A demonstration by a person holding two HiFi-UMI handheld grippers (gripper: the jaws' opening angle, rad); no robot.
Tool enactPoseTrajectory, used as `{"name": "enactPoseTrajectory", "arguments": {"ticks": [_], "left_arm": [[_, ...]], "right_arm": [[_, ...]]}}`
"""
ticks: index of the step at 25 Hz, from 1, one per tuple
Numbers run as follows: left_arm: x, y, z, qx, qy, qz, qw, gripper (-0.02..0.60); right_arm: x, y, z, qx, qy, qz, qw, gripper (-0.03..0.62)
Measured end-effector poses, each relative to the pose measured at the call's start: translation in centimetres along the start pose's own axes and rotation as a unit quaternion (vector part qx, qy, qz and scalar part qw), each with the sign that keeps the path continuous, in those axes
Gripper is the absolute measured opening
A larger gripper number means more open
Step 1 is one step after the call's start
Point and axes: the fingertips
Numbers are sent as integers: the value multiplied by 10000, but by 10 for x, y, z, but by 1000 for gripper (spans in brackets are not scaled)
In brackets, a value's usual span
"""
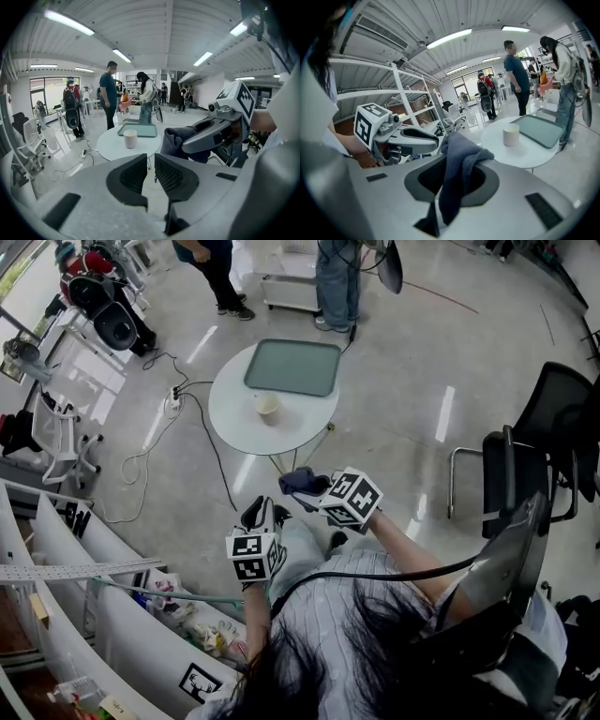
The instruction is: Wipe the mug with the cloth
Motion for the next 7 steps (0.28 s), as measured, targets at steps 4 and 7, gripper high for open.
{"name": "enactPoseTrajectory", "arguments": {"ticks": [4, 7], "left_arm": [[1, -1, -2, 15, 33, 3, 10000, 63], [2, -2, -2, -9, 42, -36, 10000, 63]], "right_arm": [[-1, 2, 2, -11, -28, 26, 10000, 80], [-1, 3, 5, -15, -83, -4, 10000, 80]]}}
Point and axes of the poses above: the fingertips, and each gripper's own axes: x forward along the fingers, y to its right, z out of its underside, and after that the axes turned 6 degrees about -x, right-handed
